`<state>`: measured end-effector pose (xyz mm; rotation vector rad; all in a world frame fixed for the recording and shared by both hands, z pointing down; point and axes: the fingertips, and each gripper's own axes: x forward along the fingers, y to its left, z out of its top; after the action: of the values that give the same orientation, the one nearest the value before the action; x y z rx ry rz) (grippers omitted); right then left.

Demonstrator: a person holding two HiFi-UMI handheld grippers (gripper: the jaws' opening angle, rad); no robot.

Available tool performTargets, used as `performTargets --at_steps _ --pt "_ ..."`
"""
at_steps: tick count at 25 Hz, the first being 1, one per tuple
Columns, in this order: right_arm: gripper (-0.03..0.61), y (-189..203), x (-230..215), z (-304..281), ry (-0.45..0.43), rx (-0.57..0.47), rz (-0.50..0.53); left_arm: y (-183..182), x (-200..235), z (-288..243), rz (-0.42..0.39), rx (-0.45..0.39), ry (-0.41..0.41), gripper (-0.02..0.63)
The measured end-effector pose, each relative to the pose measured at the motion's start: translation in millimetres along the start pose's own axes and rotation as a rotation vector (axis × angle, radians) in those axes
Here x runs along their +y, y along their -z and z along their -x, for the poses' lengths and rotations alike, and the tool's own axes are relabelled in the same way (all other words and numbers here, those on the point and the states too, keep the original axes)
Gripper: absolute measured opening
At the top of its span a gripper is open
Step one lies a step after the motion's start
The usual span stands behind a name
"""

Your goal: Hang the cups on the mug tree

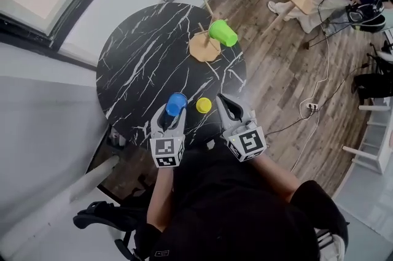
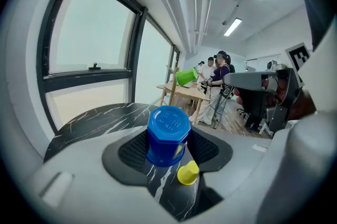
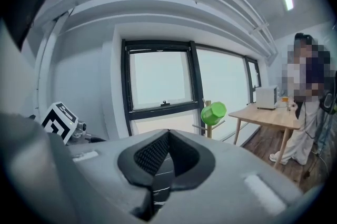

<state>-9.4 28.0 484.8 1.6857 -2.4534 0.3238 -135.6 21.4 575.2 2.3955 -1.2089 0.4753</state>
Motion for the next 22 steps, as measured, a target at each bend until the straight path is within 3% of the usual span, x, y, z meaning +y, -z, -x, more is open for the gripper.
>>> performTargets --at_steps 13,22 --pt "-0.005 -27.7 -34.4 7.4 0.012 -0.06 -0.004 -55.4 -28.1 -10.4 0.049 -0.085 0.037 0.229" --pt "-0.005 -41.7 -57.9 8.2 0.031 -0.09 -0.016 -84.5 -24.1 -35.8 0.108 -0.133 0.053 0.229"
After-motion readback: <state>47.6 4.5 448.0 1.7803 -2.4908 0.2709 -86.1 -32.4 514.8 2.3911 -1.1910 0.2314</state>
